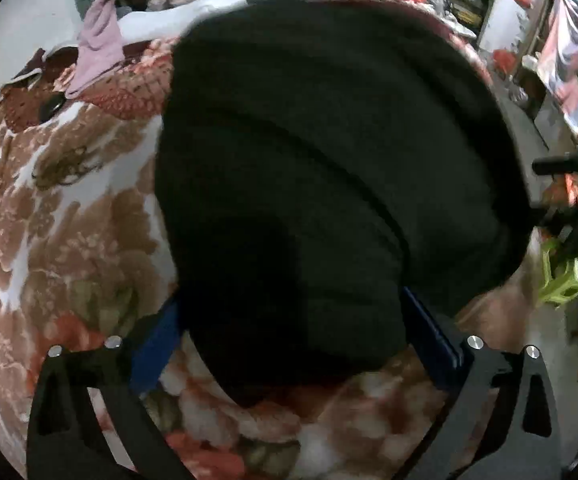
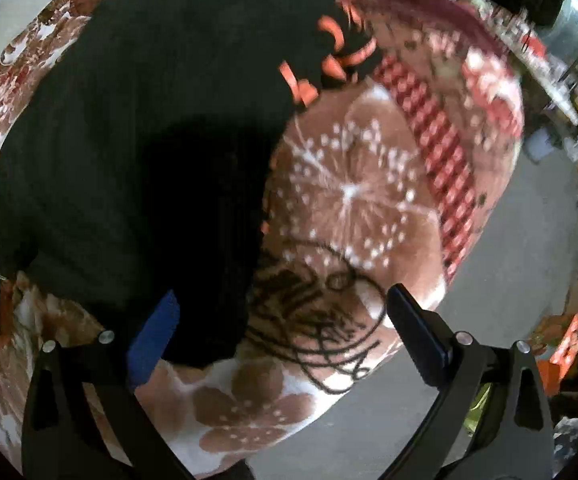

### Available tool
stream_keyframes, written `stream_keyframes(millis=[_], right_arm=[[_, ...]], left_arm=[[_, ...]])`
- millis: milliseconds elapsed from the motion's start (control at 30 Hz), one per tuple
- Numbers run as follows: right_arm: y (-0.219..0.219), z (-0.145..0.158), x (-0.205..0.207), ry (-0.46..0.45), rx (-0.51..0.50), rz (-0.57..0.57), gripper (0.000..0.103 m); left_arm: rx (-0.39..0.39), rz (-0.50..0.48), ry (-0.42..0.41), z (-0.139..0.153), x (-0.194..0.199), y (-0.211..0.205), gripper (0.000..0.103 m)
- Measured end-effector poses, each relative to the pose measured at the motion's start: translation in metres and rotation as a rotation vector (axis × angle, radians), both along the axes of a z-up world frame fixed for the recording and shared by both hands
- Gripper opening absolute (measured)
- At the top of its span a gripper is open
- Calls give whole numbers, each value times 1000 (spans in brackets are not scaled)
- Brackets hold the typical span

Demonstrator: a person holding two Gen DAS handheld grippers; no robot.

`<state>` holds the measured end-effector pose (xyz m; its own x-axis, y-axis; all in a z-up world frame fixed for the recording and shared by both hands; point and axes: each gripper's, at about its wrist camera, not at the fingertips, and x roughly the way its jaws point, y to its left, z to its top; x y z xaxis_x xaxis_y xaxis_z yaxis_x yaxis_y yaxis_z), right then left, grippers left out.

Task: Fold large clothes
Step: 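Lower the hoodie bundle onto the bed and open both grippers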

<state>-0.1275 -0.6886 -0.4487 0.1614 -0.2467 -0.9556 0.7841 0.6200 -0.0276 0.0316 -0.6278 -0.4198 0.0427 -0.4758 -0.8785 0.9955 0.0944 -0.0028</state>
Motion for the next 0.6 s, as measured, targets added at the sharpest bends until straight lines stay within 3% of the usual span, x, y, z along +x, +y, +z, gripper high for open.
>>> stream_keyframes(millis=[67,167,367,533,600], right_arm=[[-3,2,-8,-11,54,-27,98],[10,31,-10,-12,-10,-2,98],[46,88,-24,-88,-100,-35,98],[77,156,-15,-102,-118,11,98],[92,201,-17,-128,-177,60,98]], left_arm=[[8,28,25,-1,3,4,99],[19,95,77,23,6,14,97],[-136,147,157,87,2,50,97],[-194,206,192,155,-5,78,98],[-200,234,212,190,-11,93,98]])
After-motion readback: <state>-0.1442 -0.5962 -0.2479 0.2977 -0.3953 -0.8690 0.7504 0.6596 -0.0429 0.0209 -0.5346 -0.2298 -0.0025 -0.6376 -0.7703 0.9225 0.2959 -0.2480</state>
